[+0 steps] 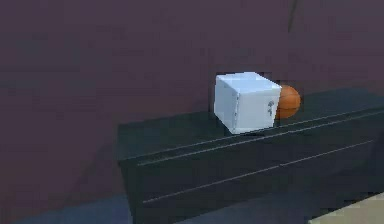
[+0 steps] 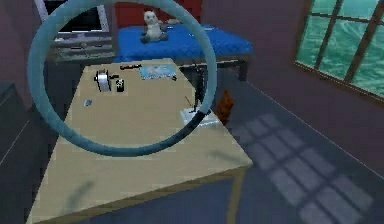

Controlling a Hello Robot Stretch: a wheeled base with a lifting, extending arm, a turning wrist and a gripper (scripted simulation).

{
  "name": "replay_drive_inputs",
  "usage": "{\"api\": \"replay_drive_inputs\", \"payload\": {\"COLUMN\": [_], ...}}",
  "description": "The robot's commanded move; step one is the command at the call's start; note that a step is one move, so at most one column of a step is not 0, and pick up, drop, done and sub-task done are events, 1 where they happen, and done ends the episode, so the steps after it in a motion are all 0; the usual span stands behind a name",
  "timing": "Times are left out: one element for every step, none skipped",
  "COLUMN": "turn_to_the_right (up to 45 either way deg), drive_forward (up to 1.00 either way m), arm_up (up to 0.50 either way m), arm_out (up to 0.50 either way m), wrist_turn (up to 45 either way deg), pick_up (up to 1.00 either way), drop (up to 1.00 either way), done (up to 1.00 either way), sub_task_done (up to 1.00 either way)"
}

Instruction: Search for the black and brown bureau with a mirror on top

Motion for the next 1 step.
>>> {"api": "replay_drive_inputs", "payload": {"turn_to_the_right": [0.0], "drive_forward": [0.45], "arm_up": [0.0], "arm_out": [0.0], "wrist_turn": [0.0], "pick_up": [0.0], "drop": [0.0], "done": [0.0], "sub_task_done": [0.0]}}
